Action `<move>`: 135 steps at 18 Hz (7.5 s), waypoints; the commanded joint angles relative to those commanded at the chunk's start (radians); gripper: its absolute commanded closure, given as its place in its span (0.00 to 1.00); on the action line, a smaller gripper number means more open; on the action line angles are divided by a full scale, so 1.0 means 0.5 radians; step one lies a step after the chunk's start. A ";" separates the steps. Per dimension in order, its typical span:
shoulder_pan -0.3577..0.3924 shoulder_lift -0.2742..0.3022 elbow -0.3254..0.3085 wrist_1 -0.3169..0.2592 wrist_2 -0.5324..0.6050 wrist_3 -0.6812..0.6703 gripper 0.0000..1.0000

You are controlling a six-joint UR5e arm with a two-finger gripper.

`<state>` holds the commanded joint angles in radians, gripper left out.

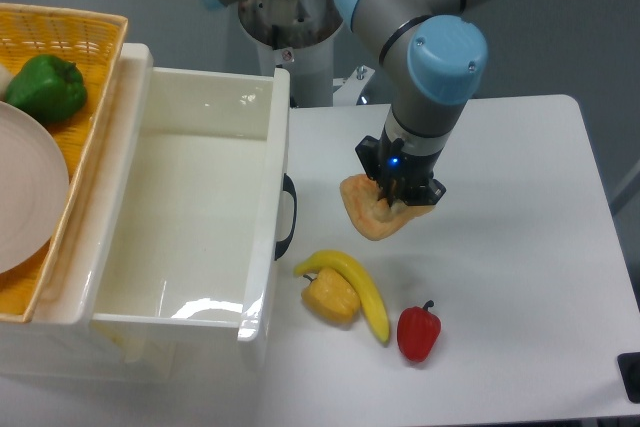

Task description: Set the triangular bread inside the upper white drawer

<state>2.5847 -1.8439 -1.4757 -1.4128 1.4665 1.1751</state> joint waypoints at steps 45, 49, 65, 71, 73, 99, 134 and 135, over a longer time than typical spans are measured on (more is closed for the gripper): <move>-0.503 0.479 -0.141 -0.006 -0.540 -1.829 1.00; -0.531 0.466 -0.181 -0.006 -0.543 -1.829 0.96; -0.589 0.387 -0.199 -0.037 -0.543 -1.838 0.91; -0.617 0.350 -0.196 -0.031 -0.543 -1.835 0.87; -0.620 0.347 -0.196 -0.028 -0.540 -1.835 0.85; -0.712 0.285 -0.193 -0.015 -0.528 -1.810 0.48; -0.212 0.528 -0.184 -0.009 -0.491 -1.556 0.00; -0.202 0.519 -0.184 -0.006 -0.464 -1.471 0.00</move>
<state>2.4835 -1.5846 -1.5677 -1.4159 1.2347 0.4398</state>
